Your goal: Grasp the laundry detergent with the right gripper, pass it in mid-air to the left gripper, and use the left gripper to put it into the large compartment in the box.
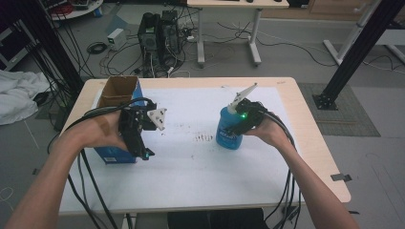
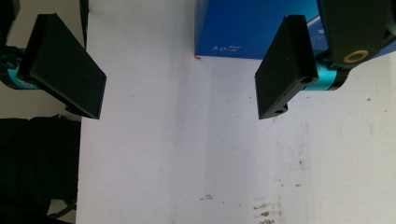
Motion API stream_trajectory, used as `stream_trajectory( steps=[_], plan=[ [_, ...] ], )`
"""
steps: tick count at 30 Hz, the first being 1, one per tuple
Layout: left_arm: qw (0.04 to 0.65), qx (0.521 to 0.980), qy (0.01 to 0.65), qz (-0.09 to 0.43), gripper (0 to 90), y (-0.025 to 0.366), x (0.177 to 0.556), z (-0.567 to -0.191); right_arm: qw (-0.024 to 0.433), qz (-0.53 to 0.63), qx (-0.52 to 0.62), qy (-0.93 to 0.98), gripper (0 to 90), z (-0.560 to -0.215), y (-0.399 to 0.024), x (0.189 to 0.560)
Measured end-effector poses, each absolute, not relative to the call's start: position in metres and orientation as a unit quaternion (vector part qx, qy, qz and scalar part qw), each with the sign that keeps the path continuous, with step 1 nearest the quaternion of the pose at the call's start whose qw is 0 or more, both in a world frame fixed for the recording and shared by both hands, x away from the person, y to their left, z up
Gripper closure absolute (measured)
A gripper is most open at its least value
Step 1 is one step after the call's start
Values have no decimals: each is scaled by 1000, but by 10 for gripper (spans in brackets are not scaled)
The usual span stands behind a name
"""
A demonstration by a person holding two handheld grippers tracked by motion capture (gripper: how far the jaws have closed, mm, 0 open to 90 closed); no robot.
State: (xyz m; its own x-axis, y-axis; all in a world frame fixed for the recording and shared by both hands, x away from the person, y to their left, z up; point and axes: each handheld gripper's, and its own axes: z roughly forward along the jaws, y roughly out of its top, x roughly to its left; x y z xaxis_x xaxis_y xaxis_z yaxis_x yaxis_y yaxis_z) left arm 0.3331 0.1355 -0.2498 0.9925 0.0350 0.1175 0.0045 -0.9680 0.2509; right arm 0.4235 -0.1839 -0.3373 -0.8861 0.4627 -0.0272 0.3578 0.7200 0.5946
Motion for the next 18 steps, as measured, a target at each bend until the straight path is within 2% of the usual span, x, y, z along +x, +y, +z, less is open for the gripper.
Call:
stream_trajectory(
  steps=[18],
  plan=[
    [130, 990, 10, 62, 166, 138, 332, -249, 82, 295, 226, 925, 327, -339, -183, 421]
  ],
)
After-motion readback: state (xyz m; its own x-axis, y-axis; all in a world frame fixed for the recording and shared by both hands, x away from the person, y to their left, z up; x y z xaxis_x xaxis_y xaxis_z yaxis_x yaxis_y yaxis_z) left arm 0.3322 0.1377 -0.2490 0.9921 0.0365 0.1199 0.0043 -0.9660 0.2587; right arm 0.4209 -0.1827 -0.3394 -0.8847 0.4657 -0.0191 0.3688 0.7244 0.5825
